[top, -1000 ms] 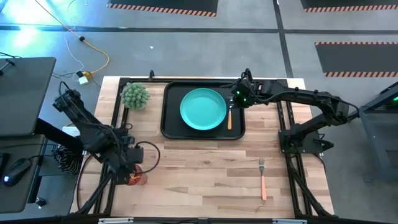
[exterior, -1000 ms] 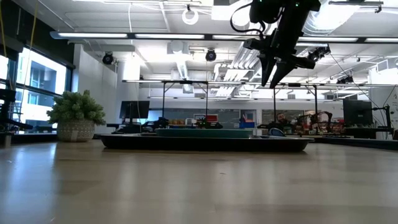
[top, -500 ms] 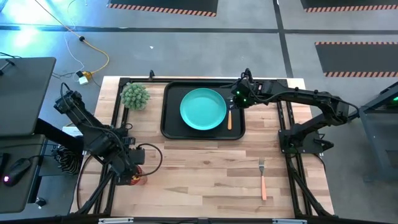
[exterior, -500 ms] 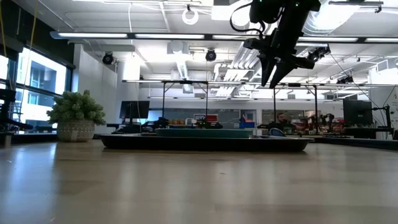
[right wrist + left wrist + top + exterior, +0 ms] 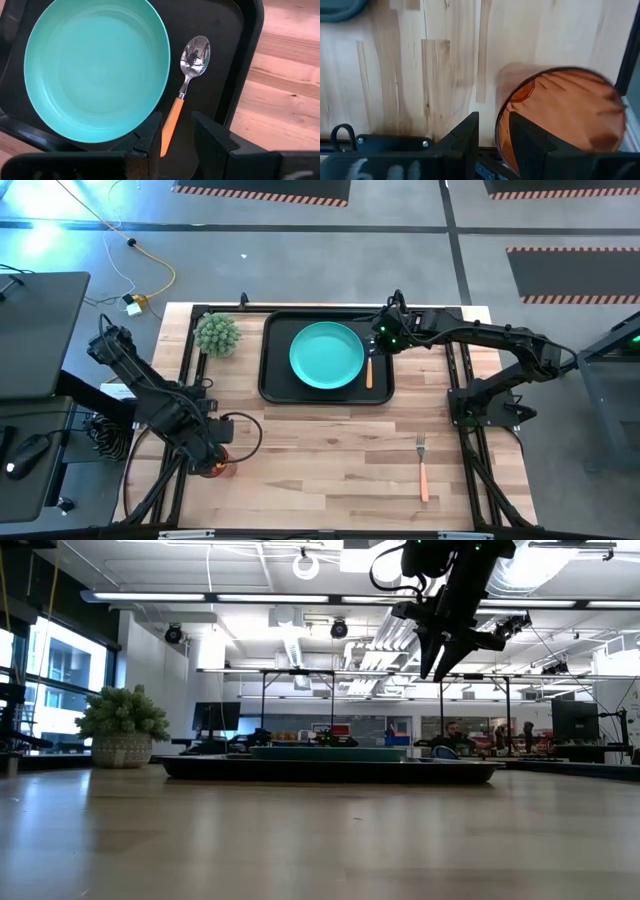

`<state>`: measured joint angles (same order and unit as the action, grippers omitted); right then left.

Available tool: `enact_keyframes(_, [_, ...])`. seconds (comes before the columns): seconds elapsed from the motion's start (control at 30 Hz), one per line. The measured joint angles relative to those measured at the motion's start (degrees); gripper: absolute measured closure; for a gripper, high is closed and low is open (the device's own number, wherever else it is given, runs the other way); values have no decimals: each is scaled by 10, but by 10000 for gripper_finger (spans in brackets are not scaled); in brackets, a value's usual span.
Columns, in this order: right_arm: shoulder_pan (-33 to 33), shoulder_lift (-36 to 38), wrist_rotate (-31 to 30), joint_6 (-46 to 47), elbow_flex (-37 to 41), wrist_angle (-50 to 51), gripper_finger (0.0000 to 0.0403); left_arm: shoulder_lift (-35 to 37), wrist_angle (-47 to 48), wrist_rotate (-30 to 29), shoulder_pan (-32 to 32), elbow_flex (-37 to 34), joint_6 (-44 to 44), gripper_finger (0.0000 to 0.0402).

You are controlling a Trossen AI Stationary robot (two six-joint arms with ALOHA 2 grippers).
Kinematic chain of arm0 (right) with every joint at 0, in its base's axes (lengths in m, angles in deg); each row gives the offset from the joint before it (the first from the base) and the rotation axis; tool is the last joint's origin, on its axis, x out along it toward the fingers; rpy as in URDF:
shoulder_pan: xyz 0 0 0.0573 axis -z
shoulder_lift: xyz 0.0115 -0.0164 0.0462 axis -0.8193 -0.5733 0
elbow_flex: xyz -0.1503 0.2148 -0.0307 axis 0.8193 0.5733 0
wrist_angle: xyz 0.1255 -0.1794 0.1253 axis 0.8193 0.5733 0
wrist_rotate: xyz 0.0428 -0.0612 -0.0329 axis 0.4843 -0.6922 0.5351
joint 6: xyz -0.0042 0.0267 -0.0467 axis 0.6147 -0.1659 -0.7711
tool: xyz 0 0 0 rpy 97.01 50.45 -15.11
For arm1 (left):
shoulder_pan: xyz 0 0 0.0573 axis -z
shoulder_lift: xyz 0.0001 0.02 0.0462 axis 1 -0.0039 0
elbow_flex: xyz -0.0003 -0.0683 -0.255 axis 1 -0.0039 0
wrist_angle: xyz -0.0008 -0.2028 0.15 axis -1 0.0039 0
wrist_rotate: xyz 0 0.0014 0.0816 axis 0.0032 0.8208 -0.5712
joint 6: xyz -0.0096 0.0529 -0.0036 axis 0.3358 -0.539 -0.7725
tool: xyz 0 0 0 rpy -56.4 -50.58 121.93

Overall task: Pick and place plate/cup/fork/spoon on tray
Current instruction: Put the orange glass onto the black tray

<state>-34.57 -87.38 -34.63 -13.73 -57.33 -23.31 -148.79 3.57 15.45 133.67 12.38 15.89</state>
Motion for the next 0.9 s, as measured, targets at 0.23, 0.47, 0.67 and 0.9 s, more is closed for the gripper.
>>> enact_keyframes(0.23, [0,0,0,0,0,0,304,0,-2,6,0,-23,0,303])
enact_keyframes(0.47, [0,0,0,0,0,-1,304,0,-3,1,0,-24,0,303])
enact_keyframes(0.67, [0,0,0,0,0,-5,304,0,-8,-13,0,-27,0,308])
enact_keyframes(0.9, [0,0,0,0,0,-5,304,0,-45,6,0,-66,18,336])
